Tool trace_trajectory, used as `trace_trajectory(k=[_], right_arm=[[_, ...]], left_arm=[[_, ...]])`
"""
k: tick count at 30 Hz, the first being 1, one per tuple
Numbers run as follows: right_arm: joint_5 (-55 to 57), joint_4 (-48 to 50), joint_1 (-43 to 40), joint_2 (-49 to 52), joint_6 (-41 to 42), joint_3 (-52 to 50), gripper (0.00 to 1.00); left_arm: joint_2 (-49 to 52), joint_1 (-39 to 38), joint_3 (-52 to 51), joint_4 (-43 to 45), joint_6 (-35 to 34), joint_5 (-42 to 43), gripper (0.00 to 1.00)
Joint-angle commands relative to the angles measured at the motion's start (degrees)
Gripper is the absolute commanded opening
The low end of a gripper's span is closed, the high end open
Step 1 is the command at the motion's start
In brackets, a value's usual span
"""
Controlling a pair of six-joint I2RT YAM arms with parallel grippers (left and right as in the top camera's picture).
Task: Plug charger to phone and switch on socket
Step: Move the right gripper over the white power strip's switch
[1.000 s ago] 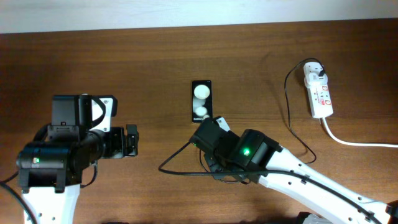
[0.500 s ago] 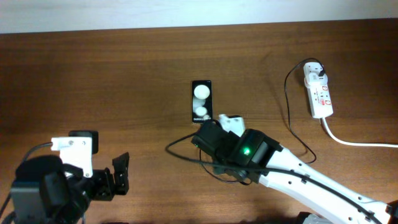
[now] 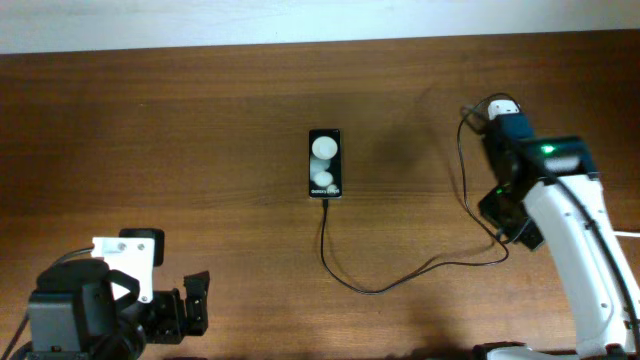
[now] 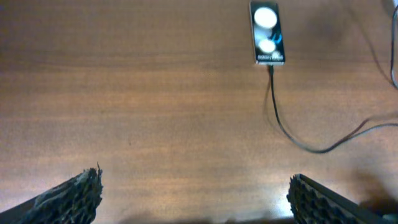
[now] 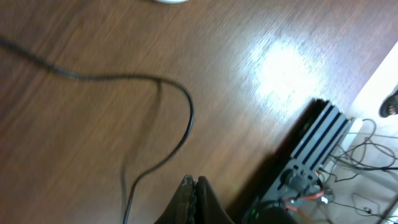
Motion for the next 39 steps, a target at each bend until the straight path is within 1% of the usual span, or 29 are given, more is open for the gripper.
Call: trace_trajectory(k=[1, 3, 5, 8, 10, 15, 18, 22, 25, 27, 31, 39], right_arm=[[-4.72, 1.20, -7.23, -0.61, -7.50, 3.76, 0.04], [-7.82, 2.12, -12.55, -0.61, -10.82, 7.32, 0.04], [-8.98, 3.04, -15.52, -0.55, -12.59, 10.32, 0.04], [-10.08, 3.19, -17.70, 0.87, -12.90, 14.51, 0.04], [-10.49, 3.17, -17.70, 3.17, -14.88, 17.70, 0.04], [-10.93, 0.92, -17.73, 12.48, -15.17, 26.53, 0.04], [-11.39, -0.63, -17.86, 20.57, -15.17, 33.09, 0.05], [-11.74, 0.22, -19.65, 29.97, -15.15, 38.86, 0.05], [-14.82, 3.67, -21.53, 35.10, -15.19, 39.52, 0.05], [-19.74, 8.50, -22.51, 39.63, -19.02, 39.52, 0.05], [-22.36, 11.74, -22.45, 43.47, -19.65, 39.50, 0.05], [-22.47, 18.86, -22.45, 45.18, -19.37, 39.47, 0.05]], left_arm=[[-0.17, 0.13, 0.00, -0.31, 0.02, -0.39, 0.99], [-0.17, 0.13, 0.00, -0.28, 0.02, -0.39, 0.99], [-0.17, 0.13, 0.00, -0.28, 0.02, -0.39, 0.99], [-0.17, 0.13, 0.00, -0.28, 0.02, -0.39, 0.99], [-0.17, 0.13, 0.00, -0.28, 0.02, -0.39, 0.99], [-0.17, 0.13, 0.00, -0.28, 0.02, -0.39, 0.99], [-0.17, 0.13, 0.00, -0.28, 0.02, -0.39, 0.99], [-0.17, 0.13, 0.00, -0.28, 0.02, -0.37, 0.99], [-0.17, 0.13, 0.00, -0.28, 0.02, -0.39, 0.99], [-0.17, 0.13, 0.00, -0.28, 0.02, -0.37, 0.99], [-0.17, 0.13, 0.00, -0.28, 0.02, -0.37, 0.99], [-0.17, 0.13, 0.00, -0.28, 0.02, -0.39, 0.99]])
